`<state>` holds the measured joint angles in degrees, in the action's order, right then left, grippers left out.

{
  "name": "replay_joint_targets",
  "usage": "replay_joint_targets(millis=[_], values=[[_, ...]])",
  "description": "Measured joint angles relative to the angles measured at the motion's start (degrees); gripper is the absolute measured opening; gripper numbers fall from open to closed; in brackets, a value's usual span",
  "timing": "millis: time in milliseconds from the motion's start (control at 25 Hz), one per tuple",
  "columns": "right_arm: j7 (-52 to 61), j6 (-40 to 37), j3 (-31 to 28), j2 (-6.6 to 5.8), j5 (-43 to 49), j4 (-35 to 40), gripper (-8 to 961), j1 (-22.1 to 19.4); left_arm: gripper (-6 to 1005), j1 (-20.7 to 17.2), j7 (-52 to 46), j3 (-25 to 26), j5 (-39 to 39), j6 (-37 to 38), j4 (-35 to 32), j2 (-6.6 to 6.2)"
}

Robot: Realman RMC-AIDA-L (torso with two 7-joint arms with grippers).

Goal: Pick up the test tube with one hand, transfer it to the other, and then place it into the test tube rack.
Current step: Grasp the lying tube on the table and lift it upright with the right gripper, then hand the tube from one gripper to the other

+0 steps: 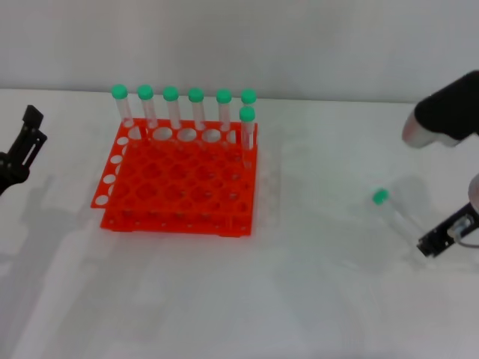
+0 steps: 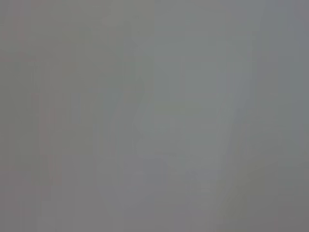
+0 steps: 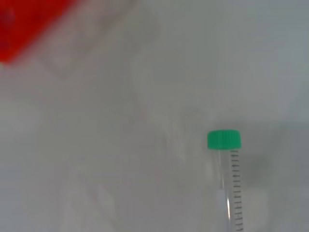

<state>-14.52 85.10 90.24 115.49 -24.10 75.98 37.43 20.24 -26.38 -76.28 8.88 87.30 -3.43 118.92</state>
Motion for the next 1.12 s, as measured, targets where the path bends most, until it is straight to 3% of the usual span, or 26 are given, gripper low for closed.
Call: replay_joint_targets(millis=[240, 440, 720, 840, 960, 1120], values=[[-2.9, -2.0, -2.7, 0.04, -1.5, 10.6, 201, -3.6, 857, 0.9, -3.4, 0.0, 4.3, 0.0, -0.5, -0.25], [-8.7, -11.3, -3.0, -0.10, -7.4, 14.7, 201, -8.2, 856, 1.6, -14.3, 0.0, 16.1, -1.9, -5.8, -1.94], [-25.8, -28.1, -2.2, -0.07, -24.3, 11.4, 200, -15.2, 854, 6.8, -34.4, 0.0, 32.2, -3.2, -10.6, -4.83], [-34.2, -31.0, -2.2, -0.13, -33.0, 8.1, 199, -15.7, 853, 9.1, -40.8, 0.1, 36.4, -3.5, -11.2, -5.84], [-40.2, -32.3, -2.4, -0.14, -38.6, 5.7, 199, -15.7, 852, 11.6, -46.0, 0.1, 41.3, -3.7, -12.1, -6.39], [-45.5, -33.2, -2.8, -0.12, -42.1, 3.9, 198, -15.7, 851, 12.4, -48.9, 0.3, 44.4, -3.7, -14.3, -6.18]])
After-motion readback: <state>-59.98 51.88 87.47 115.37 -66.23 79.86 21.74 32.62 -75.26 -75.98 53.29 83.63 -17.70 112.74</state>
